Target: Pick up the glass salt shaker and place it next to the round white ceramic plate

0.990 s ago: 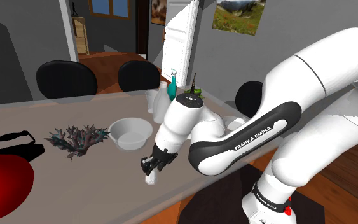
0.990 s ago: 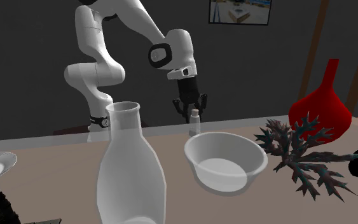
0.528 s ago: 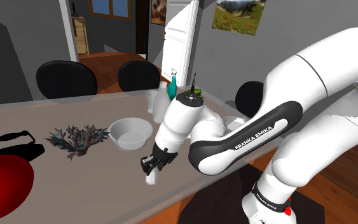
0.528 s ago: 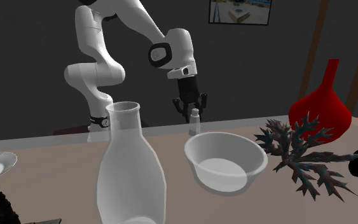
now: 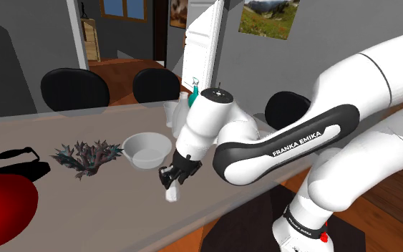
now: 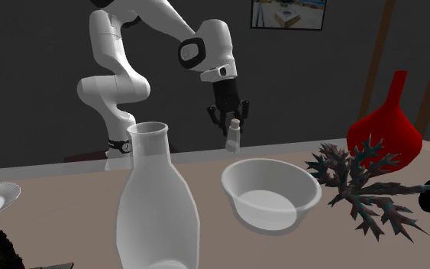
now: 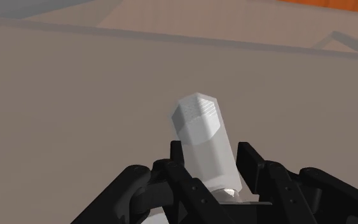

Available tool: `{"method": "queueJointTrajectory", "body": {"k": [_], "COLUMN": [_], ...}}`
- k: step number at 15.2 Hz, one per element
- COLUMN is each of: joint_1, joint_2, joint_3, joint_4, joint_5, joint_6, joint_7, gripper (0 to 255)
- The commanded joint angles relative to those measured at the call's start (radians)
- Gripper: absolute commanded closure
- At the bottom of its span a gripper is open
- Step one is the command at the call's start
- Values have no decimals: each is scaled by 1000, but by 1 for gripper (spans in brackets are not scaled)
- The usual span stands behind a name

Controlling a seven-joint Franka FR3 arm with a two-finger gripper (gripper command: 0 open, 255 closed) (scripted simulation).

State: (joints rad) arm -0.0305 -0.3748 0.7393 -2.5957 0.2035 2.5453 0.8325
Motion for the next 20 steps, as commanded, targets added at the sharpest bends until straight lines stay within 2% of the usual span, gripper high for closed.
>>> {"method": "queueJointTrajectory", "body": {"k": [1,20], "joint_1": [8,43], "joint_2": [-19,-149], "joint_3": [-14,-118], "joint_4": [16,180], "joint_5": [8,28], "joint_6": [-34,-324], "joint_7": [-10,-61], "gripper": [255,255]}}
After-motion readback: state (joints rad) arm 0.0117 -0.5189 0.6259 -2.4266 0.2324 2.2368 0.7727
